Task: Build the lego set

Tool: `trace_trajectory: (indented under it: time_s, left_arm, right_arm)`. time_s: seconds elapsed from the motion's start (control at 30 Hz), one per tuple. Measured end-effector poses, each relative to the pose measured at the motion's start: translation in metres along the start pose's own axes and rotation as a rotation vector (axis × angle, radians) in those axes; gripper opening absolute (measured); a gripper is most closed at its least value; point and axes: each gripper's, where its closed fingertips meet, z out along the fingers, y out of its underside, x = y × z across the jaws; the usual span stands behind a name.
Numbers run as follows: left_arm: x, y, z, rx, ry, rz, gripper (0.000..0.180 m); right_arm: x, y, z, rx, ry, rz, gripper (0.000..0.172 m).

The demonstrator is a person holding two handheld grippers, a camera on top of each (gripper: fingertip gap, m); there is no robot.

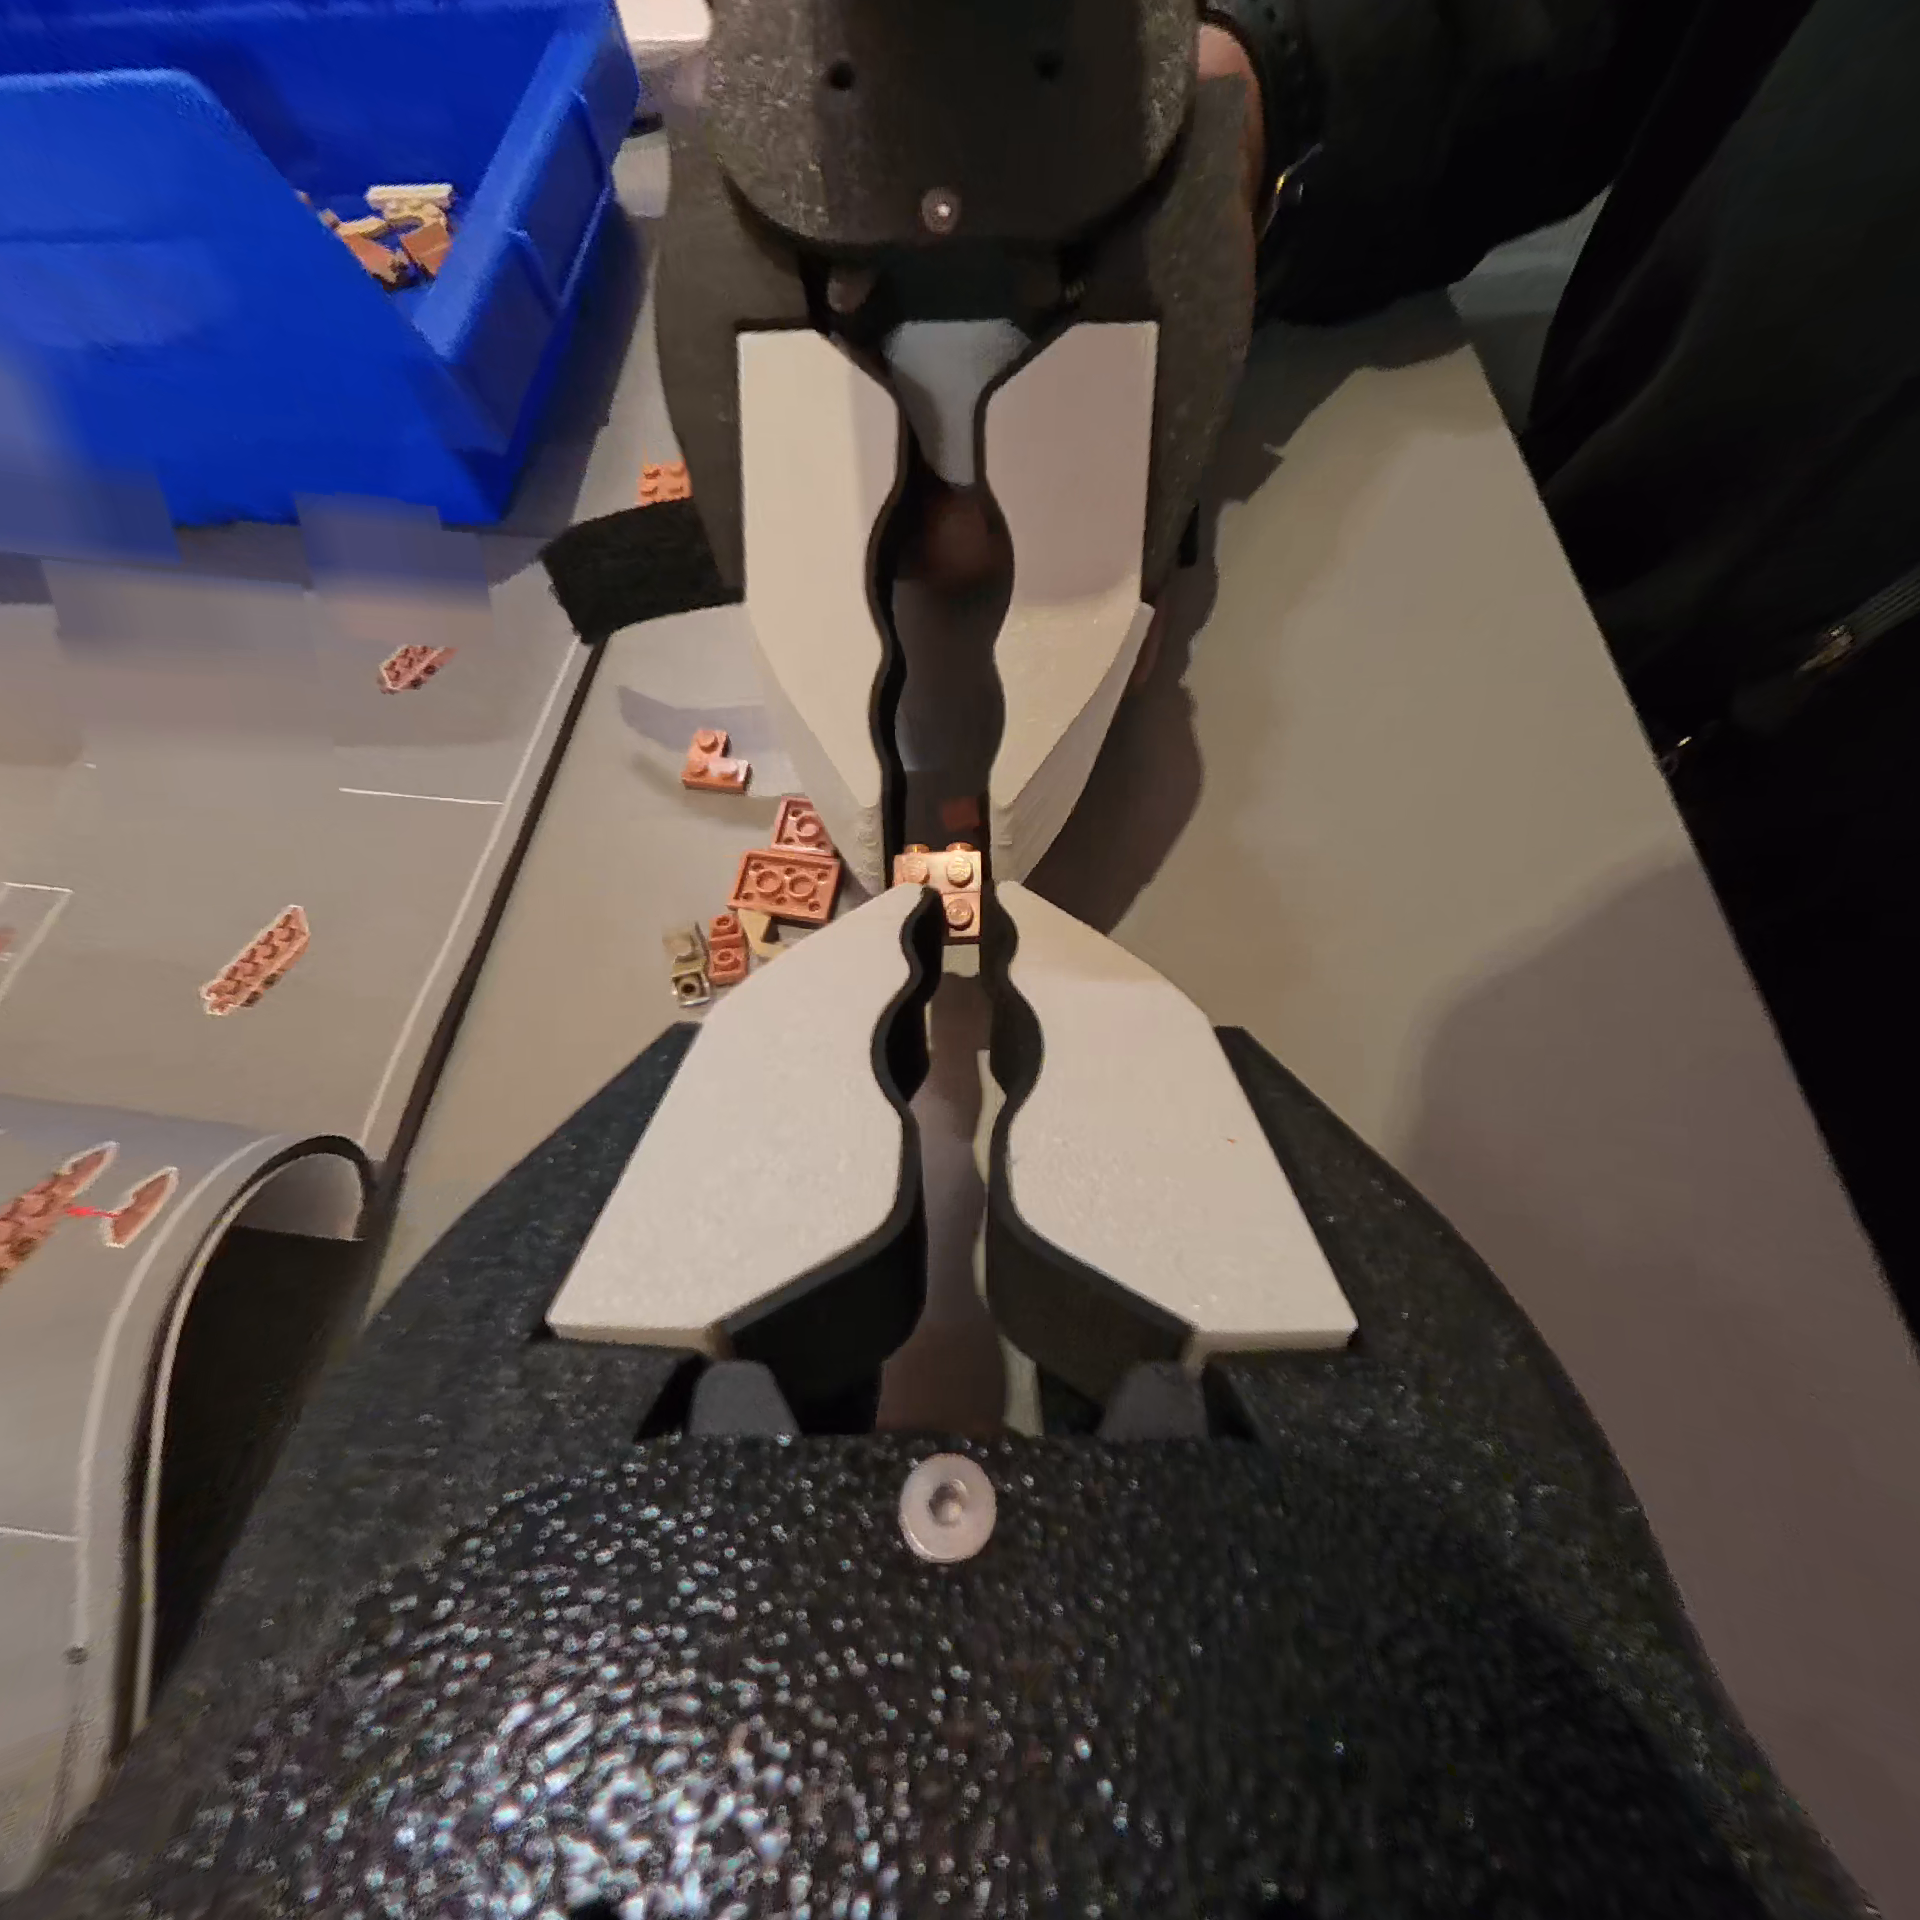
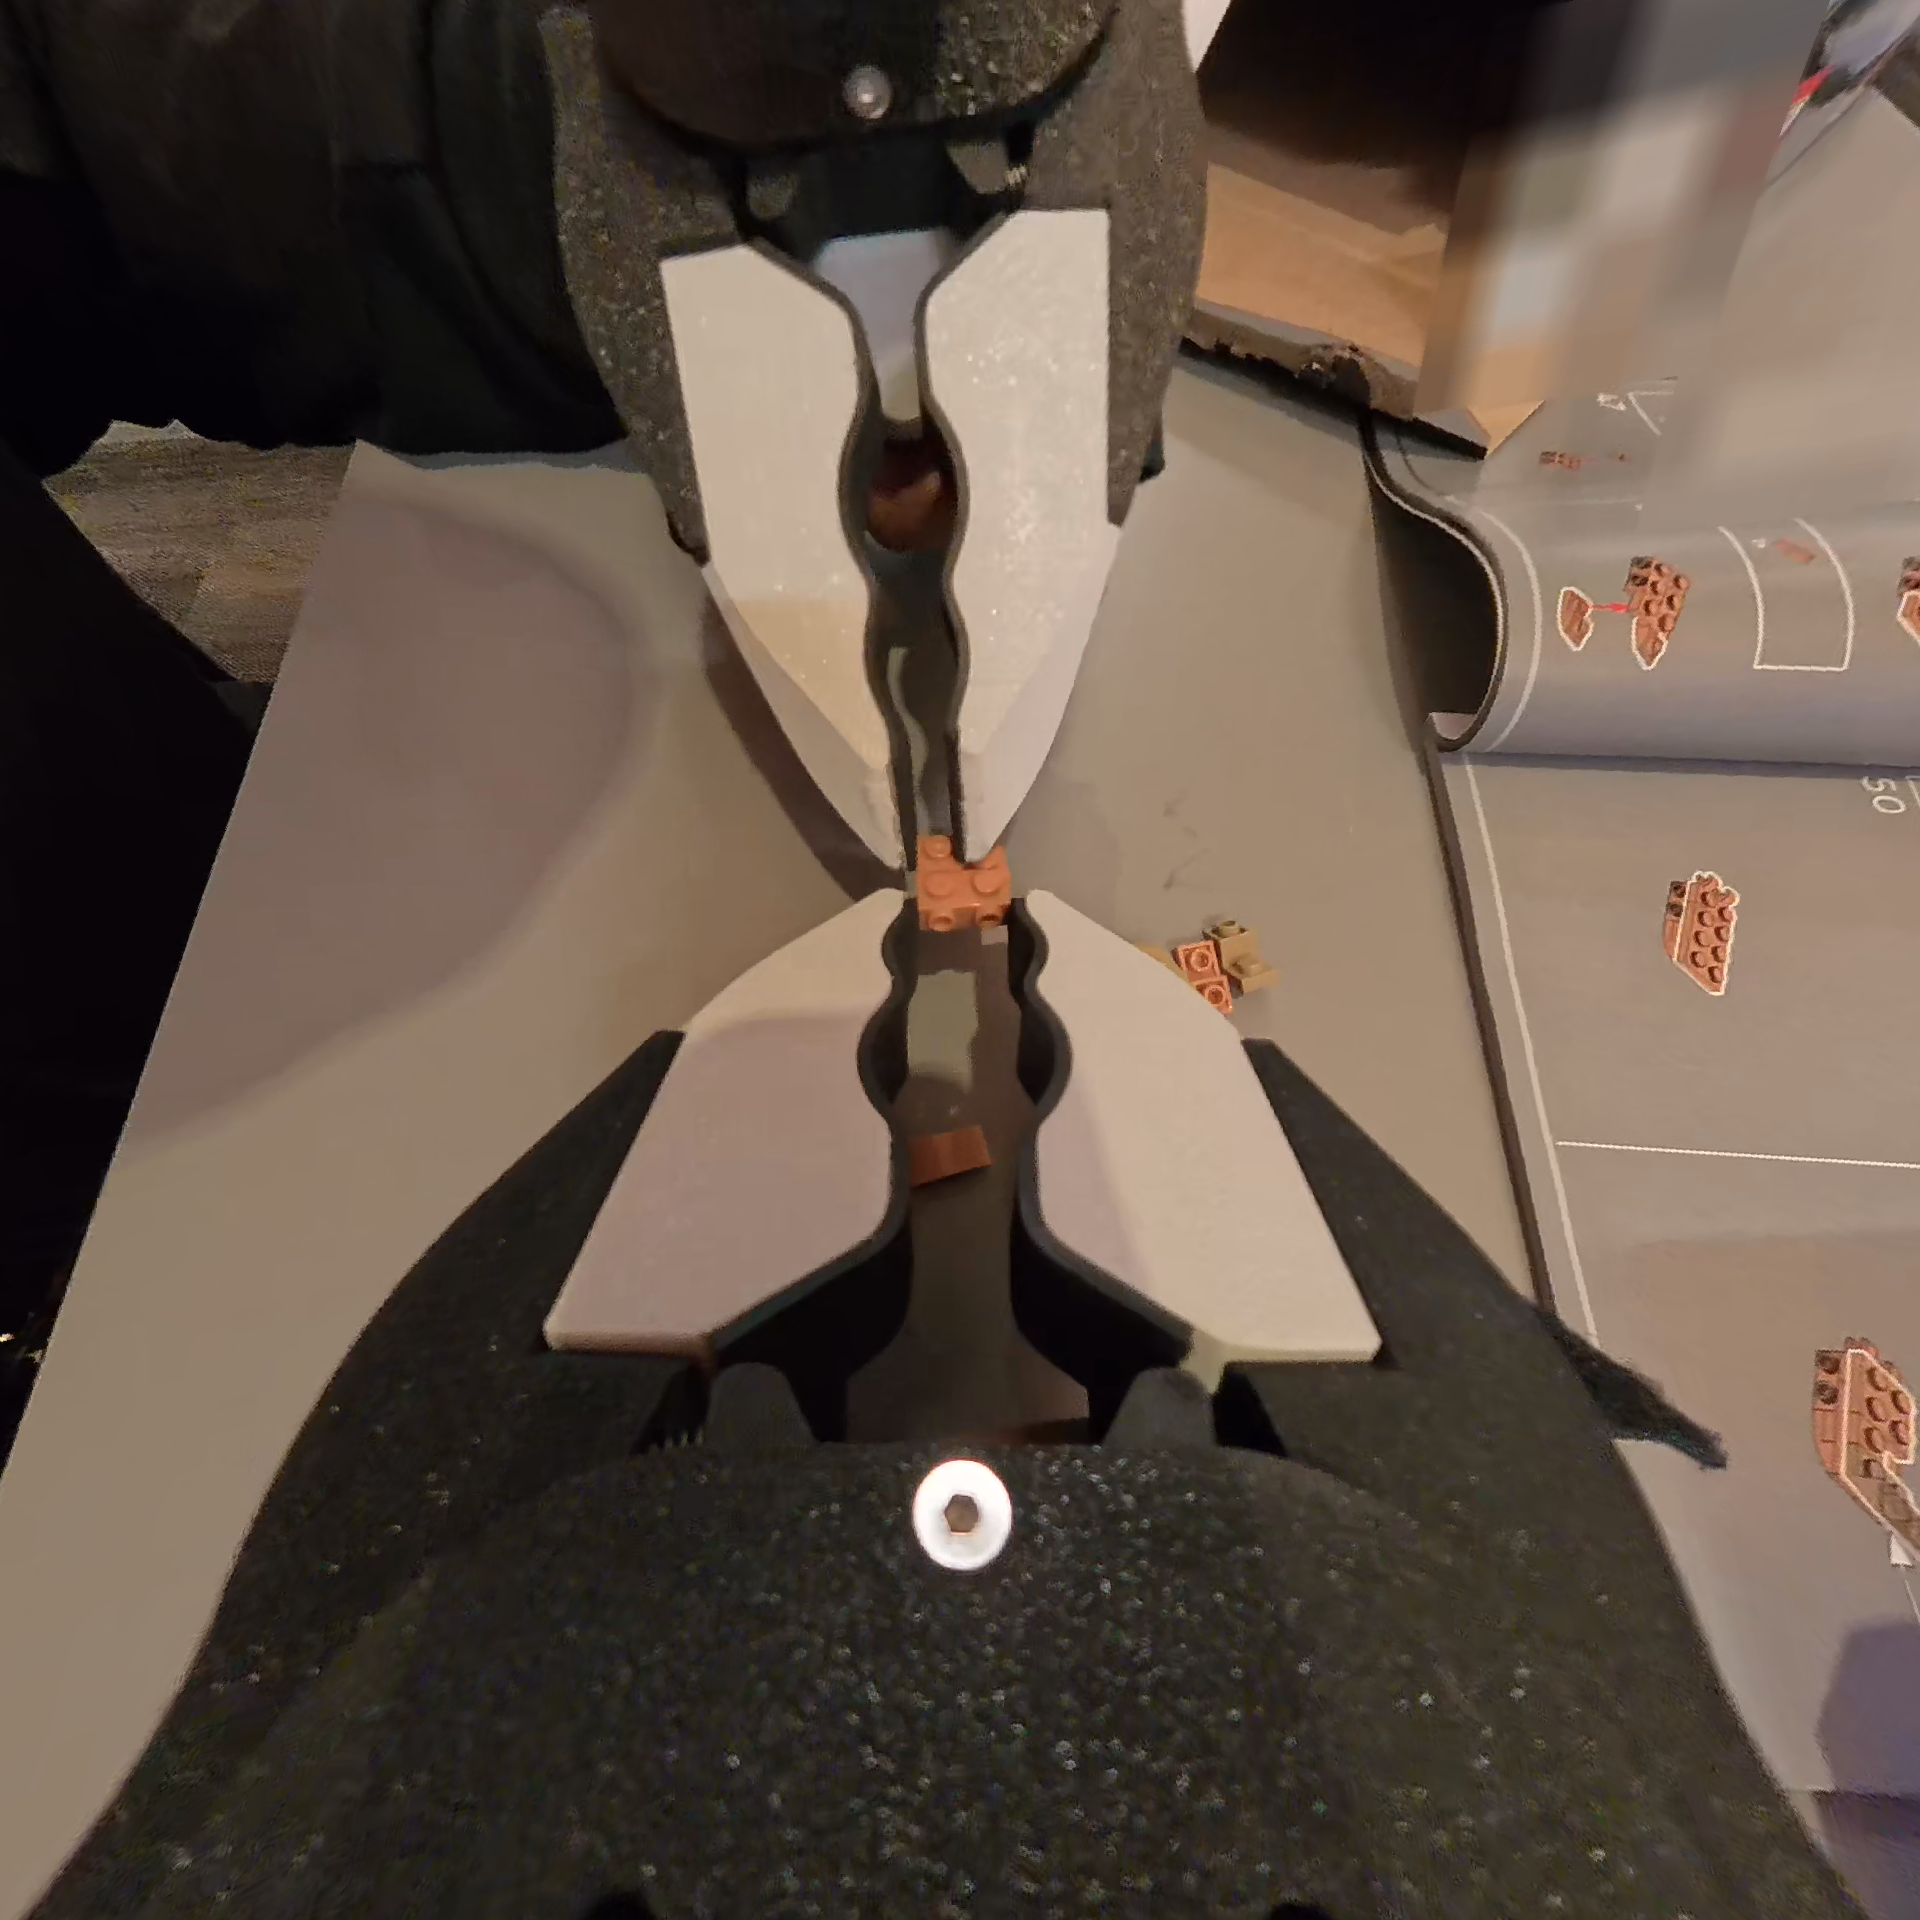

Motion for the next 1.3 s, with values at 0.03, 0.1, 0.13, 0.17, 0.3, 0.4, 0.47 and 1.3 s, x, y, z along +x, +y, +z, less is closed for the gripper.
trace_trajectory:
  time_s: [0.03, 0.1, 0.13, 0.17, 0.3, 0.4, 0.47, 1.3]
  left_arm:
    - [0.0, -0.001, -0.001, 0.012, 0.013, -0.032, 0.006]
    - [0.0, -0.003, -0.003, 0.036, 0.04, -0.084, 0.006]
    - [0.001, -0.003, -0.004, 0.042, 0.054, -0.105, 0.006]
    - [0.001, -0.003, -0.004, 0.049, 0.063, -0.126, 0.005]
    - [0.005, -0.012, -0.01, 0.124, 0.145, -0.231, 0.0]
    - [-0.001, -0.019, -0.014, 0.171, 0.102, -0.205, 0.0]
    - [-0.009, -0.022, -0.018, 0.195, 0.046, -0.185, 0.0]
    - [-0.016, -0.01, -0.02, 0.162, 0.062, -0.319, 0.007]
  right_arm:
    - [0.0, -0.001, 0.0, 0.008, 0.005, -0.012, 0.016]
    - [-0.001, -0.004, -0.001, 0.025, 0.008, -0.032, 0.016]
    - [-0.001, -0.004, -0.001, 0.031, 0.01, -0.044, 0.016]
    - [-0.001, -0.005, -0.001, 0.036, 0.016, -0.059, 0.016]
    - [0.006, -0.007, -0.003, 0.037, 0.088, -0.128, 0.016]
    - [0.009, -0.009, -0.007, 0.068, 0.081, -0.088, 0.016]
    - [0.008, -0.012, -0.009, 0.091, 0.065, -0.06, 0.016]
    - [-0.003, -0.015, -0.014, 0.155, -0.023, -0.109, 0.016]
